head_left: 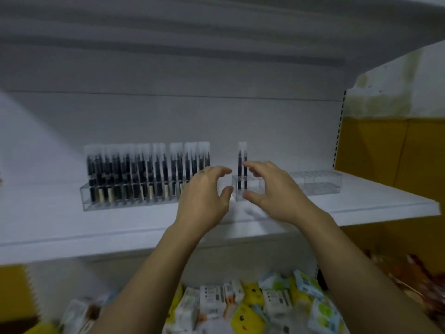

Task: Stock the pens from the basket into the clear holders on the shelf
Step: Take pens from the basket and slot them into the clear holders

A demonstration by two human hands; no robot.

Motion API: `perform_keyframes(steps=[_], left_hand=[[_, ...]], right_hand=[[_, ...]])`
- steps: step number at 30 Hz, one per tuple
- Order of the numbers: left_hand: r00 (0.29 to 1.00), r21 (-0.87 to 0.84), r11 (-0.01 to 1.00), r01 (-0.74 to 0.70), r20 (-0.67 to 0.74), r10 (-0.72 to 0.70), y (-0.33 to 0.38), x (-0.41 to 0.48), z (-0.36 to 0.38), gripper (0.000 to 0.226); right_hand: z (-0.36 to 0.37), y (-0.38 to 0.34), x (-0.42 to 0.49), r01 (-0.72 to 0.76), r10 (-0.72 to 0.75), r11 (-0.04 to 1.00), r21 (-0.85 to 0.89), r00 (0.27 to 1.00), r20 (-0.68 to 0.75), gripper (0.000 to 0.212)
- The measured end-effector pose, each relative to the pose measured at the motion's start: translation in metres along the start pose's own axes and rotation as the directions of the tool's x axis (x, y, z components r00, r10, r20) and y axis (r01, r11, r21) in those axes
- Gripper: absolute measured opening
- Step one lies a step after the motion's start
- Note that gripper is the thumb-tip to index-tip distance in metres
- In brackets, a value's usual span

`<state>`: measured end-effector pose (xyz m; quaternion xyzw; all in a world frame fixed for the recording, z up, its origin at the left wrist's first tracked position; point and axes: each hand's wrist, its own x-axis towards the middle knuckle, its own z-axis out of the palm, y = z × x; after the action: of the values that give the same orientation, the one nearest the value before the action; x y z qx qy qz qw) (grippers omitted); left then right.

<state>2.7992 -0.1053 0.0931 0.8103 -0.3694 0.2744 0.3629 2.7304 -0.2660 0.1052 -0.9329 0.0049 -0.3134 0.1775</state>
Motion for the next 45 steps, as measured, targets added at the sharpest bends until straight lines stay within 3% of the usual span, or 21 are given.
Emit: perform_keyframes(steps=[4,8,11,14,18,22,25,28,31,35,37,41,45], left_hand=[[0.999,-0.075,0.997,0.009,0.045,-0.005,0.003,-0.058,-0.007,0.029],[0.996,-0.025,0.999,0.019,0.086,-0.017,-0.006,-0.113,-0.002,0.025],[0.987,0.000,0.997,0.073,0.142,-0.073,-0.019,-0.155,0.013,0.025],[0.938,0.041,0.980,0.195,0.285,-0.199,-0.035,-0.197,0.036,0.029],[0.785,0.120,0.926,0.357,0.499,-0.367,-0.066,-0.247,0.071,0.035],[0.532,0.267,0.841,0.470,0.675,-0.511,-0.105,-0.289,0.110,0.045],[0.357,0.363,0.772,0.521,0.729,-0.584,-0.133,-0.324,0.144,0.048],[0.217,0.369,0.719,0.589,0.785,-0.580,-0.149,-0.358,0.171,0.041],[0.097,0.435,0.672,0.600,0.794,-0.600,-0.163,-0.400,0.203,0.034],[-0.083,0.488,0.543,0.684,0.791,-0.606,-0.176,-0.457,0.250,0.019],[-0.141,0.512,0.480,0.713,0.774,-0.617,-0.179,-0.480,0.268,0.023],[-0.240,0.563,0.364,0.742,0.730,-0.640,-0.177,-0.516,0.297,0.032],[-0.229,0.535,0.265,0.803,0.686,-0.690,-0.174,-0.530,0.311,0.040]], right_hand=[[0.011,-0.014,-0.043,0.027,-0.028,0.999,0.024,0.999,0.039,0.048],[0.031,-0.021,-0.091,0.016,-0.018,1.000,0.025,0.997,0.079,0.035],[0.060,-0.015,-0.128,-0.029,0.028,1.000,0.003,0.979,0.200,0.029],[0.097,-0.003,-0.163,-0.112,0.121,0.993,-0.048,0.923,0.365,0.030],[0.154,0.014,-0.199,-0.236,0.219,0.971,-0.049,0.779,0.588,0.035],[0.218,0.038,-0.226,-0.341,0.258,0.939,-0.041,0.621,0.740,0.039],[0.268,0.058,-0.249,-0.392,0.254,0.919,-0.050,0.488,0.835,0.036],[0.318,0.076,-0.280,-0.380,0.215,0.922,-0.073,0.347,0.913,0.008],[0.359,0.099,-0.319,-0.417,0.239,0.900,-0.128,0.227,0.944,0.007],[0.392,0.125,-0.362,-0.418,0.257,0.885,-0.207,0.068,0.964,0.027],[0.404,0.136,-0.376,-0.403,0.259,0.886,-0.228,0.023,0.966,0.027],[0.413,0.148,-0.398,-0.401,0.281,0.881,-0.253,0.010,0.960,0.025],[0.421,0.151,-0.401,-0.415,0.269,0.878,-0.238,0.016,0.963,0.026]])
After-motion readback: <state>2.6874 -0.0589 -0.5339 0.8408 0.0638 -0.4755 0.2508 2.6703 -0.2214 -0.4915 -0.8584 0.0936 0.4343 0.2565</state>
